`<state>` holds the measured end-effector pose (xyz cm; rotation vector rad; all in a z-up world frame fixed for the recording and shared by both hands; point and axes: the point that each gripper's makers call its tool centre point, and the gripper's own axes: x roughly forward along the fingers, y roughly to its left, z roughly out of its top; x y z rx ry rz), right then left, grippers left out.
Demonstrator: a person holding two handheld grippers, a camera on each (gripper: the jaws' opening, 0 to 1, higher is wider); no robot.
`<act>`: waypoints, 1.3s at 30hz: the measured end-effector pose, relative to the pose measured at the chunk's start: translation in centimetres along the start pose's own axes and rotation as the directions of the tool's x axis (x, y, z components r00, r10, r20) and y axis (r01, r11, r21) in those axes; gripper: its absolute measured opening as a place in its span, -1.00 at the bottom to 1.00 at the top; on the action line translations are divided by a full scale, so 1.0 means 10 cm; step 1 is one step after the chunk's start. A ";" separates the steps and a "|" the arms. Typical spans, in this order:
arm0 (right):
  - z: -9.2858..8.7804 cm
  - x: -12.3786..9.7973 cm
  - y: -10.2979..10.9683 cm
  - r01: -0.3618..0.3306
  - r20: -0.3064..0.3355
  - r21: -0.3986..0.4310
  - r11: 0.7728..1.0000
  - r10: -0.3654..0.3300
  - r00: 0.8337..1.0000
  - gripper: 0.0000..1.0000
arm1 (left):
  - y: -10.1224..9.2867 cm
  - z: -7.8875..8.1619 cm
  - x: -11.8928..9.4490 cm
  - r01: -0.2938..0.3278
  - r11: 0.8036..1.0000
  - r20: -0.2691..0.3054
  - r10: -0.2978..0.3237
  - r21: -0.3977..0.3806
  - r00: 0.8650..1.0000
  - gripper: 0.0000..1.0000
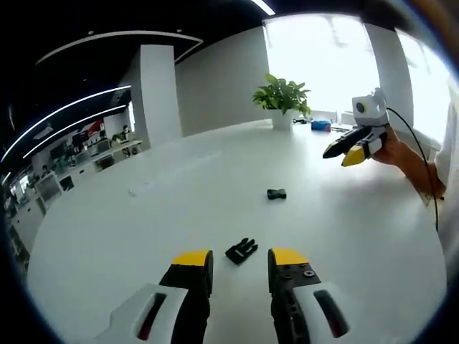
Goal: Snap the two parts of the plastic buckle together until the buckle closes and remains connected.
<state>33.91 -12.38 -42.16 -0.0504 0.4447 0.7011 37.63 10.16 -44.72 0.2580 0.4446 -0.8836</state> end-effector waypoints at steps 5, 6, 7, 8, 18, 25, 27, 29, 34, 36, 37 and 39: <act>0.00 0.10 -0.03 -0.028 -0.013 -0.008 1.000 0.028 1.000 -0.27 | 0.00 0.00 0.01 0.015 1.000 -0.001 -0.015 0.007 1.000 -0.41; 0.00 0.11 -0.02 -0.034 -0.020 -0.014 0.999 0.033 0.999 -0.27 | 0.00 -0.01 0.02 0.021 1.000 -0.004 -0.021 0.013 1.000 -0.41; 0.00 0.12 -0.02 -0.039 -0.023 -0.019 0.999 0.038 0.999 -0.27 | 0.01 -0.01 0.02 0.023 1.000 -0.007 -0.023 0.017 1.000 -0.41; 0.01 0.13 -0.02 -0.044 -0.026 -0.026 0.999 0.044 0.999 -0.27 | 0.01 -0.01 0.02 0.024 1.000 -0.009 -0.023 0.019 1.000 -0.42; 0.05 0.19 0.00 -0.071 -0.046 -0.066 0.995 0.068 0.997 -0.27 | 0.03 -0.02 0.04 0.045 0.998 -0.015 -0.044 0.032 0.999 -0.43; 0.10 0.23 0.01 -0.094 -0.046 -0.060 0.994 0.091 0.995 -0.27 | 0.01 -0.03 0.06 0.050 0.998 -0.034 -0.049 0.044 0.998 -0.44; 0.13 0.24 0.04 -0.112 -0.039 -0.047 0.993 0.111 0.993 -0.27 | 0.01 -0.02 0.06 0.051 0.998 -0.034 -0.050 0.045 0.998 -0.44; 0.16 0.26 0.05 -0.119 -0.035 -0.047 0.992 0.117 0.992 -0.27 | 0.01 -0.03 0.06 0.052 0.998 -0.035 -0.051 0.040 0.998 -0.45; 0.19 0.31 0.05 -0.126 -0.041 -0.055 0.991 0.124 0.991 -0.28 | 0.01 -0.05 0.08 0.054 0.998 -0.038 -0.052 0.035 0.998 -0.46; 0.19 0.32 0.05 -0.129 -0.042 -0.057 0.990 0.127 0.991 -0.28 | 0.01 -0.06 0.08 0.055 0.998 -0.041 -0.054 0.036 0.998 -0.48; 0.20 0.36 0.05 -0.134 -0.047 -0.061 0.989 0.132 0.990 -0.28 | 0.01 -0.06 0.09 0.058 0.998 -0.045 -0.056 0.037 0.997 -0.48; 0.20 0.38 0.05 -0.138 -0.050 -0.063 0.988 0.135 0.990 -0.28 | 0.01 -0.06 0.10 0.063 0.997 -0.040 -0.062 0.032 0.997 -0.48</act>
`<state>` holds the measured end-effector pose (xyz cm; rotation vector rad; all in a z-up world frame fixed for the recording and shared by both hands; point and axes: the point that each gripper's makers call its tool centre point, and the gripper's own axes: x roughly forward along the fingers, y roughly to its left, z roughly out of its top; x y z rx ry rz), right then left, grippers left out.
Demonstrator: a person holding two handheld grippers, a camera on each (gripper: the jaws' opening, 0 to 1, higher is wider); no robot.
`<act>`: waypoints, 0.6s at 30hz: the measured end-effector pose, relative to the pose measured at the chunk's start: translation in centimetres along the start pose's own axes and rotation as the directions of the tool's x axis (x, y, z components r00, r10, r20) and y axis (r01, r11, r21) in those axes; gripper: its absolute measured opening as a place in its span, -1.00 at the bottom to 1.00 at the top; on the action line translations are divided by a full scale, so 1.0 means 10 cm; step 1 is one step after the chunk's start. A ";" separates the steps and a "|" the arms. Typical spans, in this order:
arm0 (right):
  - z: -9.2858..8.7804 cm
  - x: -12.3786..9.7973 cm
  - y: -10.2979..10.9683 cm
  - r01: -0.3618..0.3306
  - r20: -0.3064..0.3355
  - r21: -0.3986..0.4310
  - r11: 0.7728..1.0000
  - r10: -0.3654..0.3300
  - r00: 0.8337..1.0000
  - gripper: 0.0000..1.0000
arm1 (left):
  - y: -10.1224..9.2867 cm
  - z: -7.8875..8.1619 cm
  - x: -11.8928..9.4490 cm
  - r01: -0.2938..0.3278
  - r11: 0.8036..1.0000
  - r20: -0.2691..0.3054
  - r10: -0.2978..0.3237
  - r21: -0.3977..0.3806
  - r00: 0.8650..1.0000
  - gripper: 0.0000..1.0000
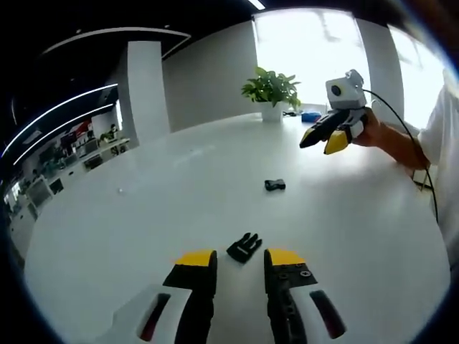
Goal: Snap the two parts of the plastic buckle together until the buckle closes and remains connected.
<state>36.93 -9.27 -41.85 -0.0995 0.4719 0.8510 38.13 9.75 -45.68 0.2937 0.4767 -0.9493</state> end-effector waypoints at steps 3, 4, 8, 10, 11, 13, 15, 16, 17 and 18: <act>0.01 0.03 0.00 -0.009 -0.002 0.001 1.000 0.009 1.000 -0.28 | -0.01 0.01 0.01 -0.002 1.000 -0.002 0.002 -0.005 1.000 -0.49; 0.01 0.05 0.00 -0.011 -0.004 0.000 1.000 0.011 1.000 -0.28 | -0.02 0.01 0.02 0.001 1.000 -0.003 -0.001 -0.002 1.000 -0.49; 0.00 0.11 0.01 -0.026 -0.011 0.001 1.000 0.026 1.000 -0.29 | -0.03 0.02 0.03 0.002 1.000 -0.003 -0.002 -0.004 1.000 -0.51; 0.00 0.13 0.02 -0.032 -0.014 0.002 0.999 0.032 0.999 -0.29 | -0.02 0.03 0.04 0.003 1.000 -0.002 -0.003 -0.009 1.000 -0.52; 0.00 0.15 0.02 -0.036 -0.015 0.002 0.999 0.036 0.999 -0.29 | -0.02 0.03 0.04 0.002 1.000 0.000 -0.002 -0.013 1.000 -0.53; 0.00 0.17 0.02 -0.042 -0.019 0.004 0.999 0.042 0.999 -0.29 | -0.02 0.03 0.05 0.004 1.000 0.003 -0.004 -0.017 1.000 -0.54; 0.00 0.19 0.03 -0.048 -0.023 0.007 0.999 0.048 0.999 -0.29 | -0.02 0.03 0.06 0.007 1.000 0.006 -0.007 -0.020 1.000 -0.55; 0.00 0.19 0.03 -0.050 -0.023 0.005 0.999 0.050 0.998 -0.29 | -0.02 0.03 0.06 0.008 1.000 0.007 -0.008 -0.021 1.000 -0.55; 0.01 0.20 0.04 -0.052 -0.023 0.003 0.999 0.052 0.998 -0.29 | -0.01 0.03 0.06 0.009 1.000 0.007 -0.009 -0.023 1.000 -0.55; 0.01 0.21 0.05 -0.054 -0.026 0.002 0.999 0.054 0.998 -0.29 | -0.01 0.03 0.07 0.009 1.000 0.007 -0.009 -0.024 1.000 -0.56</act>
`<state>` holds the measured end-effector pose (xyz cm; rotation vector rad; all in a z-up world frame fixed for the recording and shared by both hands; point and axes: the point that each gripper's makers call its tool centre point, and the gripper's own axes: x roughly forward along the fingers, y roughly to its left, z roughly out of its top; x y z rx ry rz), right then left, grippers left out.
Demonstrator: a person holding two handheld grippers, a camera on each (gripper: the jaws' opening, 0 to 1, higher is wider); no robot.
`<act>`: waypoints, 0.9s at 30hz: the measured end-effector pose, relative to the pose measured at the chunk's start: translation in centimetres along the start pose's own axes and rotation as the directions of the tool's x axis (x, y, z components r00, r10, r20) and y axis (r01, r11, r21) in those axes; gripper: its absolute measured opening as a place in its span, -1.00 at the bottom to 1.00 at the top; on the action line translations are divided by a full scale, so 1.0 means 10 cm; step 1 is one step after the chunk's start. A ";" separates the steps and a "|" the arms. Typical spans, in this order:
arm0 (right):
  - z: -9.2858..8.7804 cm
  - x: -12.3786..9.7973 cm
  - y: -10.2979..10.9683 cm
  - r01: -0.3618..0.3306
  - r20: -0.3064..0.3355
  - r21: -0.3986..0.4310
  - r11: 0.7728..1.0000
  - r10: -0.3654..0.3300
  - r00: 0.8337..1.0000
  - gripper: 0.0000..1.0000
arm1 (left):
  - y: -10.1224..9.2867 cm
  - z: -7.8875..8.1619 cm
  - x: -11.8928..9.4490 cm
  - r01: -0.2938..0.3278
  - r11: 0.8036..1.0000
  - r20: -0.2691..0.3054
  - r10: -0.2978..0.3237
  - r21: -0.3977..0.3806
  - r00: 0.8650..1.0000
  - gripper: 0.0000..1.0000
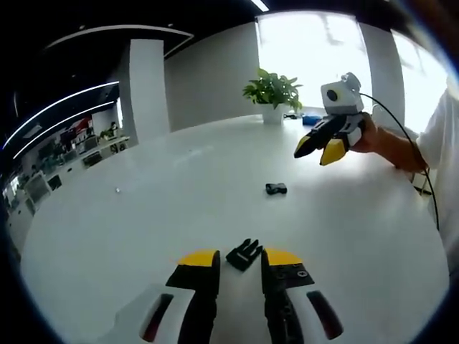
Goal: Snap the two parts of the plastic buckle together until the buckle closes and remains connected.
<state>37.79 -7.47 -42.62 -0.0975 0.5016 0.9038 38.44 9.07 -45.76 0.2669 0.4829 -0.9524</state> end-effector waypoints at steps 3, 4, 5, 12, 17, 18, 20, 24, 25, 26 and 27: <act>0.00 0.03 0.01 -0.007 -0.004 -0.004 1.000 0.007 1.000 -0.29 | 0.00 0.00 0.01 0.004 1.000 0.000 -0.004 -0.001 1.000 -0.58; 0.00 0.04 0.01 -0.010 -0.008 -0.006 1.000 0.010 1.000 -0.29 | 0.00 0.00 0.01 0.005 1.000 0.000 -0.005 -0.002 1.000 -0.59; 0.00 0.05 0.02 -0.012 -0.010 -0.007 1.000 0.012 1.000 -0.29 | 0.01 0.00 0.02 0.007 1.000 0.000 -0.007 -0.003 1.000 -0.60; -0.01 0.14 0.07 -0.048 -0.028 -0.008 0.999 0.047 0.998 -0.30 | -0.01 0.00 0.02 0.015 1.000 0.002 -0.015 -0.010 1.000 -0.63; -0.02 0.21 0.10 -0.067 -0.041 -0.010 0.998 0.067 0.997 -0.29 | -0.02 0.00 0.02 0.019 1.000 0.003 -0.019 -0.013 1.000 -0.64; -0.03 0.23 0.11 -0.070 -0.044 -0.010 0.998 0.069 0.997 -0.29 | -0.02 0.00 0.02 0.020 1.000 0.003 -0.020 -0.012 1.000 -0.64; -0.03 0.26 0.11 -0.075 -0.050 -0.010 0.997 0.074 0.996 -0.29 | -0.02 0.00 0.02 0.020 1.000 0.003 -0.020 -0.012 1.000 -0.64; -0.04 0.31 0.12 -0.085 -0.058 -0.013 0.996 0.084 0.995 -0.30 | -0.02 0.00 0.02 0.019 1.000 0.003 -0.019 -0.011 1.000 -0.65; -0.05 0.32 0.12 -0.086 -0.061 -0.015 0.996 0.085 0.995 -0.30 | -0.03 0.00 0.02 0.019 1.000 0.003 -0.019 -0.011 1.000 -0.66; -0.05 0.34 0.12 -0.086 -0.066 -0.017 0.996 0.085 0.994 -0.29 | -0.03 0.00 0.02 0.021 1.000 0.003 -0.021 -0.010 1.000 -0.67; -0.06 0.35 0.12 -0.087 -0.069 -0.019 0.996 0.086 0.994 -0.29 | -0.03 0.00 0.02 0.022 1.000 0.003 -0.022 -0.010 1.000 -0.67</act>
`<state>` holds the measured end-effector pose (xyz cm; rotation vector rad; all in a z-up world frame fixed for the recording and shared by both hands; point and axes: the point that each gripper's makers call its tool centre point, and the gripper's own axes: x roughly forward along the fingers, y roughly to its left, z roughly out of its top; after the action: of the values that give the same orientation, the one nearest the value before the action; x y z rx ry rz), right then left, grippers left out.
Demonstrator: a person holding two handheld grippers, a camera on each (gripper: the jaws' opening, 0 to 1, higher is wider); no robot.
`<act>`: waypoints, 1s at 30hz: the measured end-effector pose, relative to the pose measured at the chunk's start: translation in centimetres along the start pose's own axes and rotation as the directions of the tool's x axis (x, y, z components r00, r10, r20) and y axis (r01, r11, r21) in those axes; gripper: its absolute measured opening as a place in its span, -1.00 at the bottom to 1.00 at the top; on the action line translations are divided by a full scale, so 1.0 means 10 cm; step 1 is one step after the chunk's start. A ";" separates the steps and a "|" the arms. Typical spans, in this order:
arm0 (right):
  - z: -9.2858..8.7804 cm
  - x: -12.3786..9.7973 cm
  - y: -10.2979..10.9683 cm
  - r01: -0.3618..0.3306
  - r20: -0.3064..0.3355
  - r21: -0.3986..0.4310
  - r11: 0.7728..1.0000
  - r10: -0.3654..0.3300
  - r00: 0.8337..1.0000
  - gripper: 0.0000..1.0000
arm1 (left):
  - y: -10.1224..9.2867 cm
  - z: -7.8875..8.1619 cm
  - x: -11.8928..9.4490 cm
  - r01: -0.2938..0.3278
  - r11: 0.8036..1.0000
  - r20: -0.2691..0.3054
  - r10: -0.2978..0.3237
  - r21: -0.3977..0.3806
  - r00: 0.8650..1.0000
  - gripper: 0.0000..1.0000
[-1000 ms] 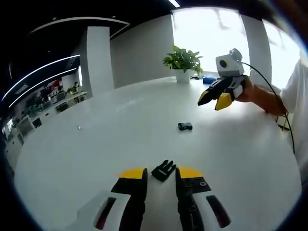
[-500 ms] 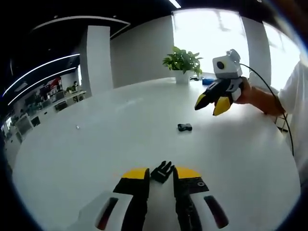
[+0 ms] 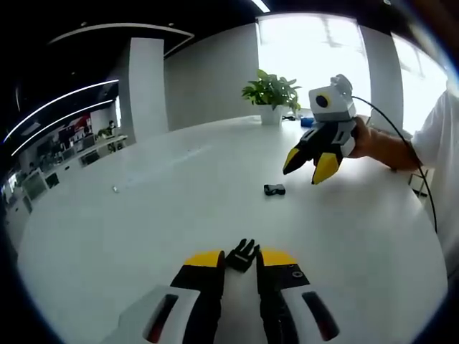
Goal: Snap the two parts of the plastic buckle together until the buckle closes and remains connected.
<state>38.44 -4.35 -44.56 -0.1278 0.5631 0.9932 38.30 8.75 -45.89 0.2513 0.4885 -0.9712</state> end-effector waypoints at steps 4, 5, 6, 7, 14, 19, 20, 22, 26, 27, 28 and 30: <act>0.00 0.03 0.00 -0.003 -0.005 -0.003 1.000 0.003 1.000 -0.30 | -0.02 0.00 0.00 0.003 1.000 0.000 -0.003 0.003 1.000 -0.68; 0.00 0.04 0.00 -0.007 -0.006 -0.003 1.000 0.007 1.000 -0.30 | -0.02 0.00 0.00 0.003 1.000 0.001 -0.003 0.002 1.000 -0.68; 0.00 0.05 0.01 -0.011 -0.007 -0.004 1.000 0.011 1.000 -0.30 | -0.02 0.00 0.00 0.005 1.000 0.001 -0.005 0.001 1.000 -0.68; -0.01 0.06 0.01 -0.013 -0.009 -0.005 1.000 0.013 1.000 -0.30 | -0.02 0.01 0.01 0.005 1.000 0.001 -0.005 0.001 1.000 -0.69; 0.01 0.11 0.05 -0.028 -0.012 -0.014 1.000 0.028 1.000 -0.32 | -0.04 0.03 0.04 0.010 1.000 -0.005 -0.010 0.011 1.000 -0.70; 0.00 0.16 0.10 -0.039 -0.019 -0.024 0.999 0.039 0.999 -0.33 | -0.07 0.04 0.06 0.015 1.000 -0.003 -0.015 0.015 1.000 -0.70; 0.00 0.16 0.11 -0.040 -0.020 -0.024 0.999 0.039 0.999 -0.33 | -0.07 0.04 0.06 0.016 1.000 -0.002 -0.016 0.015 1.000 -0.70; 0.00 0.17 0.12 -0.044 -0.021 -0.024 0.999 0.043 0.999 -0.33 | -0.07 0.04 0.06 0.017 1.000 -0.002 -0.017 0.015 1.000 -0.70; -0.01 0.18 0.18 -0.051 -0.023 -0.025 0.998 0.050 0.998 -0.33 | -0.05 0.05 0.07 0.021 1.000 -0.002 -0.021 0.013 1.000 -0.70; -0.01 0.18 0.20 -0.053 -0.024 -0.027 0.998 0.052 0.998 -0.33 | -0.04 0.05 0.07 0.021 1.000 -0.002 -0.021 0.016 1.000 -0.70; -0.01 0.18 0.20 -0.056 -0.025 -0.028 0.998 0.055 0.998 -0.33 | -0.04 0.05 0.07 0.021 1.000 -0.002 -0.021 0.015 1.000 -0.70; 0.00 0.19 0.22 -0.059 -0.026 -0.030 0.998 0.059 0.998 -0.33 | -0.04 0.05 0.07 0.020 1.000 -0.001 -0.020 0.015 1.000 -0.70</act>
<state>37.44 -1.74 -45.21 -0.1518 0.5780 1.0590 38.44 7.80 -45.80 0.2615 0.4857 -0.9947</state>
